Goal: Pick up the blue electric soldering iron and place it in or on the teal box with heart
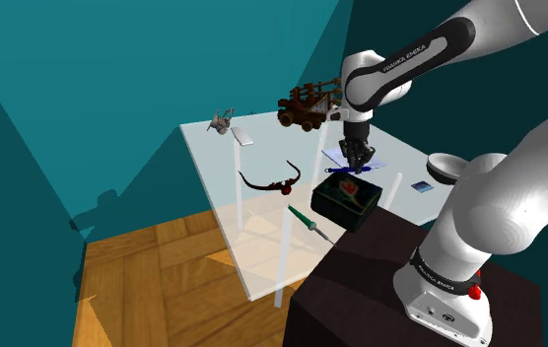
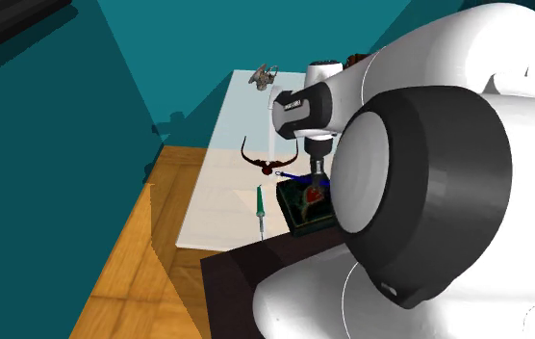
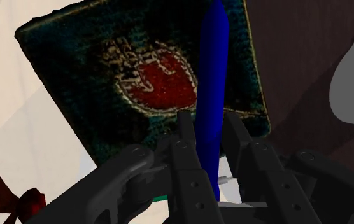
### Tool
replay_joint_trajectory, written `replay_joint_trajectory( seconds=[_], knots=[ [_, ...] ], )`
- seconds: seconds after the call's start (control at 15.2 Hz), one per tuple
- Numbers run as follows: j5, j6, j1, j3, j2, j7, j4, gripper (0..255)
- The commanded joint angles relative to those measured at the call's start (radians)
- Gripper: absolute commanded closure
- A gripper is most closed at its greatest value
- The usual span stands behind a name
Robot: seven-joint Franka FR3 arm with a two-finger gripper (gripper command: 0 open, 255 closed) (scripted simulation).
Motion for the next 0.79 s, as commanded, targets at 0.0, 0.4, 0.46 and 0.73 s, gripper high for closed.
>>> replay_joint_trajectory(
  seconds=[0.0,0.4,0.46,0.73],
  knots=[
    [-0.002,0.034,0.000,-0.007,0.018,-0.004,-0.015,255],
    [0.009,0.138,0.007,-0.026,0.094,-0.014,-0.046,255],
    [0.012,0.156,0.009,-0.029,0.108,-0.016,-0.050,255],
    [0.019,0.196,0.013,-0.036,0.141,-0.022,-0.059,255]
  ],
)
